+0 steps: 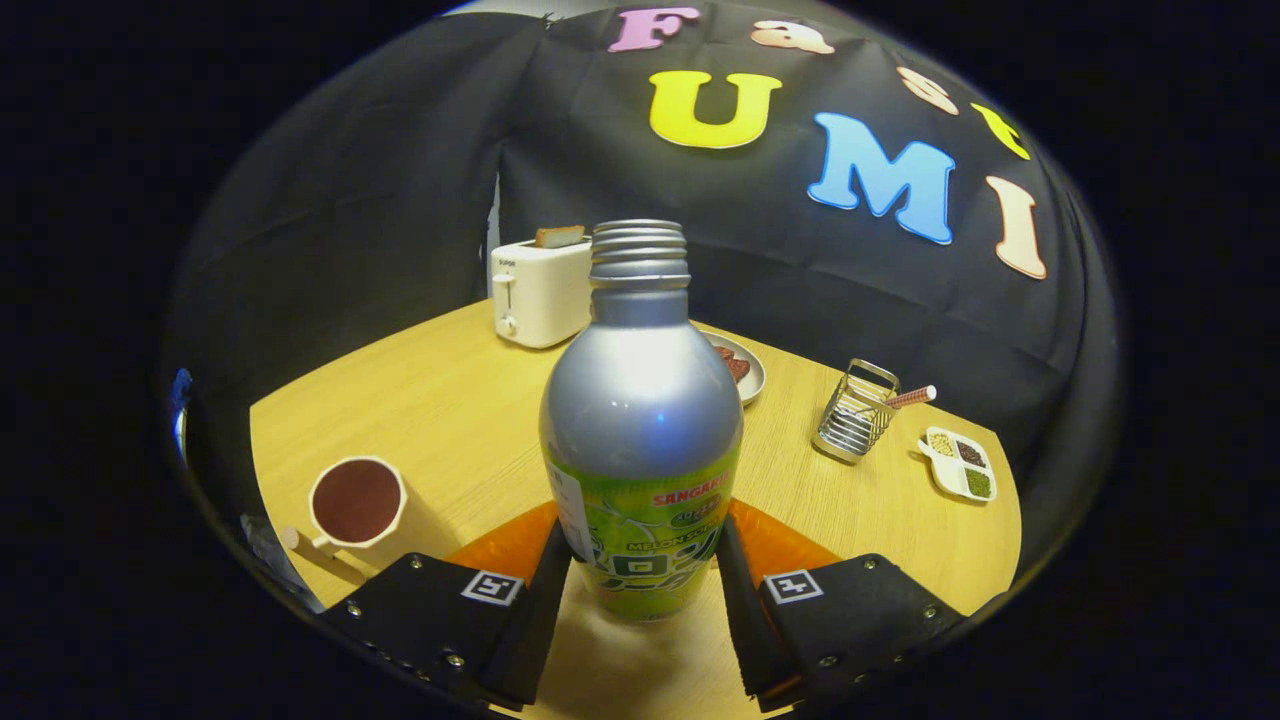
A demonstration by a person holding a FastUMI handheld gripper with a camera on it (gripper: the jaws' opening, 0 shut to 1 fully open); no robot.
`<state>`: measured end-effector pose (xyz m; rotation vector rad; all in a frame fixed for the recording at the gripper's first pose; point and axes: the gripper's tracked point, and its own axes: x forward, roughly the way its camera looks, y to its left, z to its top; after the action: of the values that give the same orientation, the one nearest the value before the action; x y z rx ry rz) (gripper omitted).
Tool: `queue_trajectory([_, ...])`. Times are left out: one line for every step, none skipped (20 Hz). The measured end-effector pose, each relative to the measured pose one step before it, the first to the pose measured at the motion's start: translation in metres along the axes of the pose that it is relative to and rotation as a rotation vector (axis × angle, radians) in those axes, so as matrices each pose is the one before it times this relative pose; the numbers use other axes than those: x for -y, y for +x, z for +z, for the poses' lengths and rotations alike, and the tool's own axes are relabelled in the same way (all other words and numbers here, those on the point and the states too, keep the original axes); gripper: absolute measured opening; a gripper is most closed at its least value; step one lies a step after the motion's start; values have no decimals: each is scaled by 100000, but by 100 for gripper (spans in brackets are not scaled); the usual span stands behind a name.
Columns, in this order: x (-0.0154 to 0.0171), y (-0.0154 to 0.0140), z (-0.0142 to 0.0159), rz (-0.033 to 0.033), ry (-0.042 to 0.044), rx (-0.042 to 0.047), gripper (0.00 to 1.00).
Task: Take the bottle from table, then pour the juice into the cup, finally place the bottle on the coaster
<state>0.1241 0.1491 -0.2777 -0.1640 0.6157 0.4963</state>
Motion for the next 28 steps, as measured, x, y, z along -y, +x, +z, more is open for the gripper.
queue_trajectory([515, 411, 276, -912, 1512, 1443, 73])
queue_trajectory([424, 447, 191, -460, 1025, 1139, 73])
queue_trajectory([394, 587, 215, -570, 603, 1236, 74])
queue_trajectory([383, 457, 71, -414, 384, 639, 74])
queue_trajectory([257, 580, 65, -153, 474, 406, 74])
queue_trajectory([342, 465, -46, -805, 186, 532, 74])
queue_trajectory([335, 555, -5, -597, 124, 353, 74])
queue_trajectory([244, 583, -99, -674, 121, 491, 75])
queue_trajectory([272, 448, 63, -723, -165, 832, 75])
queue_trajectory([-33, 475, 177, 185, -47, 1179, 75])
queue_trajectory([38, 454, 344, 98, -331, 2217, 75])
queue_trajectory([157, 509, 152, -749, -704, 1301, 75])
queue_trajectory([180, 595, -101, -832, -167, -32, 76])
queue_trajectory([26, 426, -273, -657, 350, -250, 76])
queue_trajectory([144, 398, -292, -917, 282, -547, 77])
queue_trajectory([230, 280, -235, -1166, -127, -698, 77])
queue_trajectory([371, 197, -46, -1439, 27, 324, 77])
queue_trajectory([163, 166, -23, -1249, 485, 370, 78])
queue_trajectory([118, 5, 64, -595, 551, 337, 77])
queue_trajectory([252, -12, -88, -996, 400, 227, 78])
queue_trajectory([102, 66, -135, -513, 606, -463, 78])
queue_trajectory([66, -5, -326, -126, 888, -547, 78])
queue_trajectory([96, -27, -281, -368, 501, -620, 79])
queue_trajectory([-30, -49, -270, 74, 122, -427, 79])
queue_trajectory([-86, -4, -280, 286, -223, -521, 80])
queue_trajectory([-35, 36, -414, 271, -499, -769, 79])
queue_trajectory([60, -48, -395, 105, -344, -1129, 79])
queue_trajectory([147, 8, 26, -329, 53, 500, 79])
